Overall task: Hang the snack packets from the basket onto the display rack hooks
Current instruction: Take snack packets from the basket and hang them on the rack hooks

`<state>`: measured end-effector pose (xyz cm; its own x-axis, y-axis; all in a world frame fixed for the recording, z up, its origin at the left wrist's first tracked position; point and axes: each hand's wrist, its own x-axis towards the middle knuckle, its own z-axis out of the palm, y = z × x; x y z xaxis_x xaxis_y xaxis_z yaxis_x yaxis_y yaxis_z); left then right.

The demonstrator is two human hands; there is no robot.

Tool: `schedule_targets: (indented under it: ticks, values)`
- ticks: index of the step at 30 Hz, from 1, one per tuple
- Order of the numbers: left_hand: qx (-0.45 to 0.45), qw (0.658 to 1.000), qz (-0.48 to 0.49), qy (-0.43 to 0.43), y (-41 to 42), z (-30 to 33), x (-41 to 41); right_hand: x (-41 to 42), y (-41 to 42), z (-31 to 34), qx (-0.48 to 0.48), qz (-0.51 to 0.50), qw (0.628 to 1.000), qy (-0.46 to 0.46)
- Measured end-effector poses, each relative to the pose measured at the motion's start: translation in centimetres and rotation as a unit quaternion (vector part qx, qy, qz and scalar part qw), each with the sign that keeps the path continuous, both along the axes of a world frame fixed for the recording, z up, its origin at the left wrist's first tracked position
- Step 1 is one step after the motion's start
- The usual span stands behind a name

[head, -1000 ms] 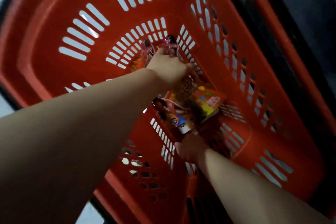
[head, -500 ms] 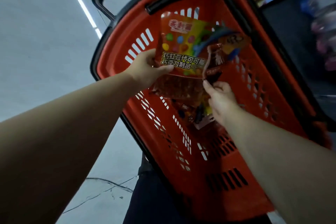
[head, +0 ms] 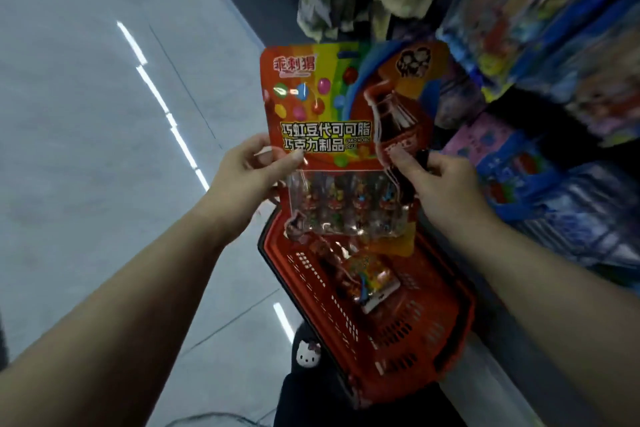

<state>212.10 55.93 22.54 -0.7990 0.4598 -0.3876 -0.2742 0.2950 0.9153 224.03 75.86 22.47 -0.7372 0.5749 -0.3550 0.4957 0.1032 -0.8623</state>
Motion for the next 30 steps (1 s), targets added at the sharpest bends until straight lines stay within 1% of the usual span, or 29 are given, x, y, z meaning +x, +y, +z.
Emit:
schedule_targets:
  ticks: [2, 5, 8, 11, 14, 17, 20, 25, 30]
  values:
    - [0.032, 0.999, -0.011, 0.034, 0.5, 7.5, -0.8, -0.4, 0.2, 8.1, 0.034, -0.006, 0.999, 0.034]
    - [0.059, 0.991, -0.022, 0.114, 1.3, 18.3, -1.3, -0.4, 0.7, 19.1, 0.075, -0.017, 0.992, 0.103]
    - [0.109, 0.978, -0.029, 0.174, 2.4, 28.4, -1.2, 0.5, 1.0, 29.3, 0.140, -0.048, 0.975, 0.166]
    - [0.161, 0.959, -0.056, 0.226, 4.3, 37.6, -0.7, 2.6, 1.6, 38.1, 0.186, -0.082, 0.955, 0.216]
    - [0.207, 0.934, -0.109, 0.271, 7.0, 45.1, 0.7, 5.8, 2.5, 45.1, 0.233, -0.120, 0.936, 0.234]
    - [0.229, 0.908, -0.165, 0.308, 10.1, 50.0, 2.3, 9.0, 3.7, 49.7, 0.253, -0.172, 0.916, 0.258]
    - [0.252, 0.894, -0.206, 0.309, 13.8, 52.7, 4.2, 12.1, 4.9, 52.2, 0.284, -0.230, 0.894, 0.260]
    - [0.272, 0.878, -0.261, 0.295, 19.2, 54.7, 7.7, 17.0, 6.7, 53.8, 0.317, -0.306, 0.861, 0.255]
    - [0.274, 0.861, -0.320, 0.284, 22.6, 55.5, 11.1, 20.7, 7.9, 54.0, 0.324, -0.362, 0.844, 0.228]
